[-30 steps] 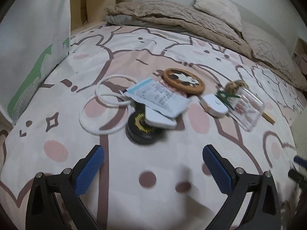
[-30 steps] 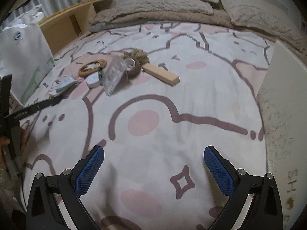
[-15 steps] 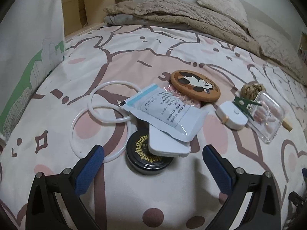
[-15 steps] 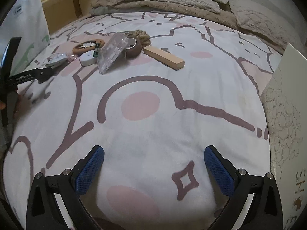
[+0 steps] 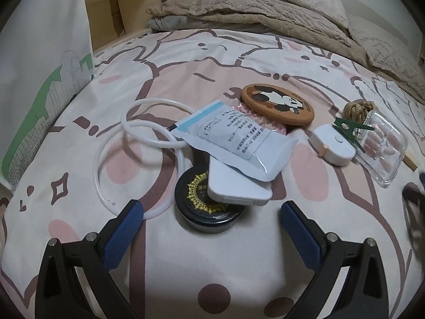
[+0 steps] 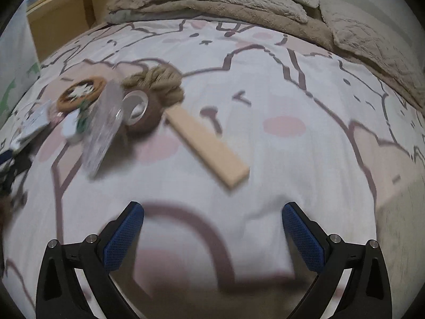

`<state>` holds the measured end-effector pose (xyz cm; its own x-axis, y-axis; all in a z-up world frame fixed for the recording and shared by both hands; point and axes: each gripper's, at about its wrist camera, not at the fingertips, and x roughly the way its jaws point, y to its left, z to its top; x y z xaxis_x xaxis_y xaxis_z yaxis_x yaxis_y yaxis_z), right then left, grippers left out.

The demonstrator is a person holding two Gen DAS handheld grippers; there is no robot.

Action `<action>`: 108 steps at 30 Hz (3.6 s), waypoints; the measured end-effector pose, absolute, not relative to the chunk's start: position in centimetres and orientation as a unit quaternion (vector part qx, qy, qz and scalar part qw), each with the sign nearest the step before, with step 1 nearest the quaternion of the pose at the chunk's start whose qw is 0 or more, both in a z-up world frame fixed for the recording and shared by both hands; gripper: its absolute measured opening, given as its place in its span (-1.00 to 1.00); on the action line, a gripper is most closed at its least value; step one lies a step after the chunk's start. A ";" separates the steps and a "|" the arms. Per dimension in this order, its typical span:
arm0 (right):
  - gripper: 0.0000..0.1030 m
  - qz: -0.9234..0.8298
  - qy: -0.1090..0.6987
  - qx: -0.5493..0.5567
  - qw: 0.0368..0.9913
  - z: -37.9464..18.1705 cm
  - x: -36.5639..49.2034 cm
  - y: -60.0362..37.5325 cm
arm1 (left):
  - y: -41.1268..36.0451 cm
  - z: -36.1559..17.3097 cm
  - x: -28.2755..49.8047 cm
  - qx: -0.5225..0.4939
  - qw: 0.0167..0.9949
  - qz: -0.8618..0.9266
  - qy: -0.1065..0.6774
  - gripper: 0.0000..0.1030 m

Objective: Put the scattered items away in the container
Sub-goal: 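Grasp the black round tin with the left tool while the right tool grasps the wooden stick, then carry the black tin and wooden stick in both tools to the white box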

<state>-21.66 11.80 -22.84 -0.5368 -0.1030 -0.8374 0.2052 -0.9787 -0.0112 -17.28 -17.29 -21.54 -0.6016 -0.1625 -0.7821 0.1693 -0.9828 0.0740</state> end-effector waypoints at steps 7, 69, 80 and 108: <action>1.00 -0.879 0.067 0.466 0.079 -22.9 -25.7 11.0 | -17.2 -21.7 -17.2 0.431 0.095 -0.897 0.004 1.00; -0.64 -0.883 0.008 0.449 0.136 -22.1 -0.4 12.9 | -1.5 -21.2 -0.6 0.422 -0.028 -0.905 0.036 -0.05; -0.64 -0.878 -0.035 0.455 0.141 -21.5 3.4 14.3 | 1.0 -20.7 2.6 0.429 -0.054 -0.901 0.037 -0.05; -0.64 -0.928 -0.097 0.311 0.183 -6.9 9.5 22.2 | 6.2 -8.9 6.3 0.359 -0.114 -0.925 0.058 -0.04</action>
<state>9.49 22.24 -6.85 -0.7397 -0.4002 -0.5409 0.2794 -0.9140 0.2942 6.31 6.19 -8.90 -0.7163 0.2518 -0.6508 -0.1687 -0.9674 -0.1886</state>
